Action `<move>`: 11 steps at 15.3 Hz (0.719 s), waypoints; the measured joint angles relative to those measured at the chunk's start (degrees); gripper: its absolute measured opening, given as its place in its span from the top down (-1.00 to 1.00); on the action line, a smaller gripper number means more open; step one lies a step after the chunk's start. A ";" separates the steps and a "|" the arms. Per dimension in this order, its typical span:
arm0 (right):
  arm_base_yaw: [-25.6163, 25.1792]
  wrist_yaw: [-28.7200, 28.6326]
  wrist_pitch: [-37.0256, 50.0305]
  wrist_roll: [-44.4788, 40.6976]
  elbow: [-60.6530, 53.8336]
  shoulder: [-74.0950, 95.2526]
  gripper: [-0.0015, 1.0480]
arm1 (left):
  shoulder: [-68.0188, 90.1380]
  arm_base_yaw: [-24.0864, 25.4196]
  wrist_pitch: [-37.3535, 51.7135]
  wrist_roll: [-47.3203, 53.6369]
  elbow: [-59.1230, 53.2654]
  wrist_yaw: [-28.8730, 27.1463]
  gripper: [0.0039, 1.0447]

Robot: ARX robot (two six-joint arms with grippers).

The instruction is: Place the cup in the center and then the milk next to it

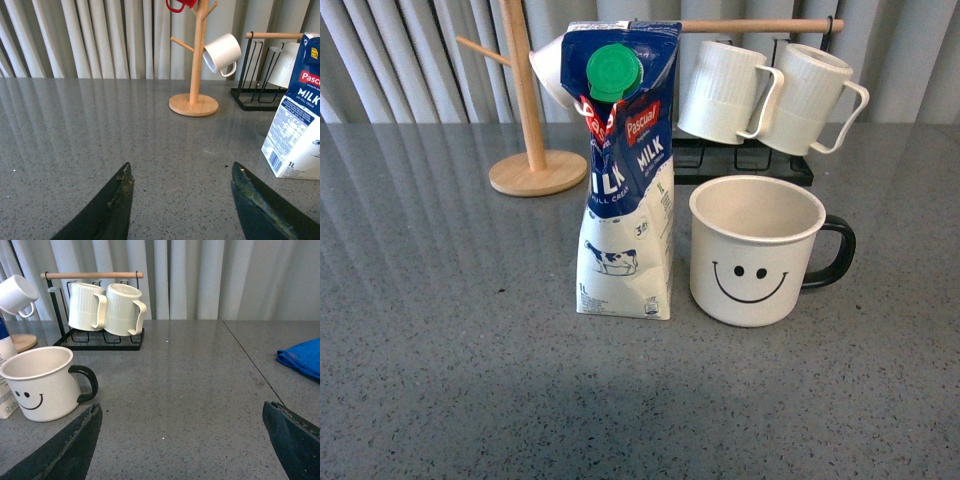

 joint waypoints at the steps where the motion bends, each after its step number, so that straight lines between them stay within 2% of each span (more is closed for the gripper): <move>1: 0.00 -0.02 0.00 0.00 0.00 0.00 -0.87 | 0.00 0.00 0.00 0.00 0.00 0.00 -0.33; 3: 0.00 0.00 0.00 0.00 0.00 0.00 -0.87 | 0.00 0.00 0.00 0.00 0.00 0.00 -0.82; 4: 0.00 -0.02 0.00 0.00 0.00 0.00 -0.87 | 0.00 0.00 0.00 0.02 0.00 0.00 -0.91; 11: 0.00 0.00 0.00 0.00 0.00 -0.02 -0.87 | 0.00 0.00 0.00 0.00 0.00 0.00 -0.88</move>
